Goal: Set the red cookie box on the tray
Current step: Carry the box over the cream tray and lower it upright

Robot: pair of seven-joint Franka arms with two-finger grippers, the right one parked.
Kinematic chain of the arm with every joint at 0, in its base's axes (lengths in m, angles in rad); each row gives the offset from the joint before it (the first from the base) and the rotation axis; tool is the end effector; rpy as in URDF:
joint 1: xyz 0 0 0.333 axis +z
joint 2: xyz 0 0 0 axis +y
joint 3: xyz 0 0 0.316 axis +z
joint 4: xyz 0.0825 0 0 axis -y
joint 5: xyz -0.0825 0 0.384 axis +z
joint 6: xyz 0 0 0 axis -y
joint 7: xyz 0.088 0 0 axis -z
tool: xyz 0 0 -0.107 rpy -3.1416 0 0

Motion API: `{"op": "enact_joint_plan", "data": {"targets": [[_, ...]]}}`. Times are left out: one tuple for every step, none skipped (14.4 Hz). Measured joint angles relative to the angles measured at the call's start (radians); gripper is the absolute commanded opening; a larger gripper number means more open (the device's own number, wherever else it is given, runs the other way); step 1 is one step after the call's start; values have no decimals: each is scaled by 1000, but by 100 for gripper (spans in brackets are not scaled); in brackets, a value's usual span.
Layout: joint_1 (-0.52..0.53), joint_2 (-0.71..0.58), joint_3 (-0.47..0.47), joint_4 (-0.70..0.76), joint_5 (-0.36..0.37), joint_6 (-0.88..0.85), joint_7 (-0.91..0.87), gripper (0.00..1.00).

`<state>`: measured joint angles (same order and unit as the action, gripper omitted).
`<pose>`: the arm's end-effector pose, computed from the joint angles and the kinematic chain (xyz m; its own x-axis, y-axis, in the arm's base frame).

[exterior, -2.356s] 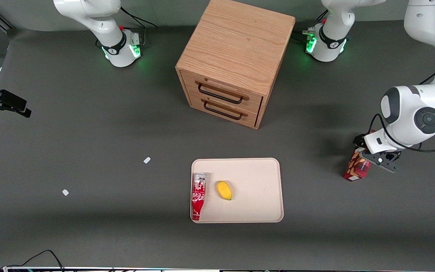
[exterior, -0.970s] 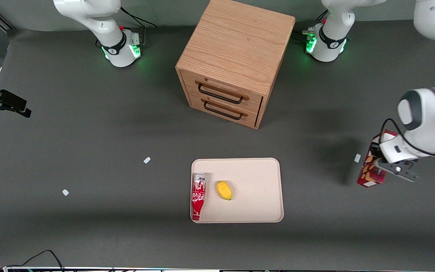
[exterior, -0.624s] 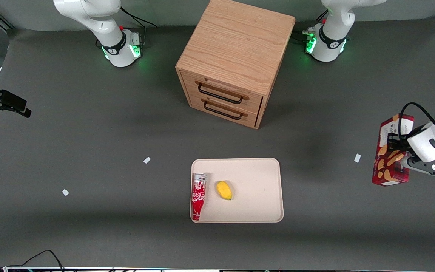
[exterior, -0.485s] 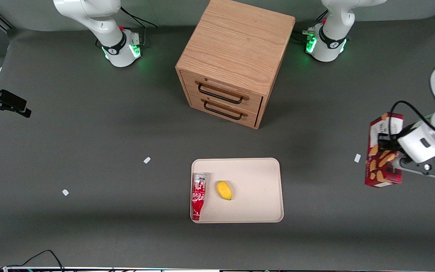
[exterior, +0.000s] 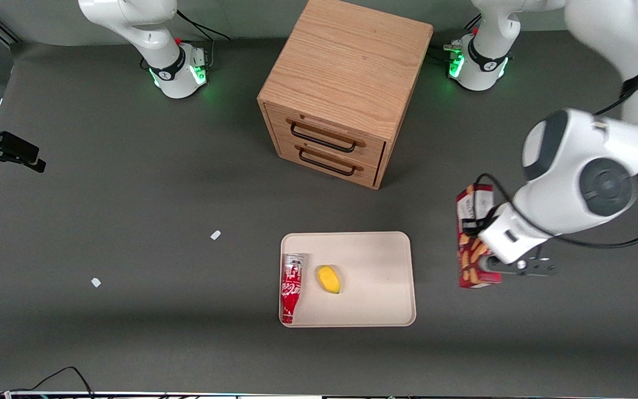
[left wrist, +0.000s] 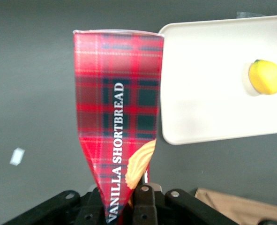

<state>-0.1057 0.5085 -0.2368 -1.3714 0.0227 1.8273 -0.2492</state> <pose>0.6679 -0.2032 0.4267 0.9953 -0.0750 -0.0614 -0.0700 -0.9943 0.0800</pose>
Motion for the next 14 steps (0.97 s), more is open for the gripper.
{"op": "enact_joint_plan", "data": {"targets": [[-17, 40, 0, 7, 4, 35, -10, 0], [-32, 81, 0, 12, 10, 75, -24, 0], [-45, 118, 0, 16, 22, 112, -35, 0], [-59, 155, -1, 20, 37, 152, -48, 0], [-72, 187, 0, 21, 47, 195, -61, 0], [-82, 218, 0, 22, 50, 237, -72, 0], [-91, 245, 0, 23, 52, 272, -80, 0], [-99, 269, 1, 25, 55, 302, -88, 0], [-105, 286, 1, 27, 58, 321, -101, 0], [-110, 303, 1, 32, 61, 334, -117, 0], [-114, 315, 1, 34, 64, 345, -132, 0], [-116, 322, 1, 36, 66, 349, -143, 0], [-118, 327, 1, 38, 67, 350, -151, 0], [-119, 330, 1, 41, 68, 349, -165, 0]]}}
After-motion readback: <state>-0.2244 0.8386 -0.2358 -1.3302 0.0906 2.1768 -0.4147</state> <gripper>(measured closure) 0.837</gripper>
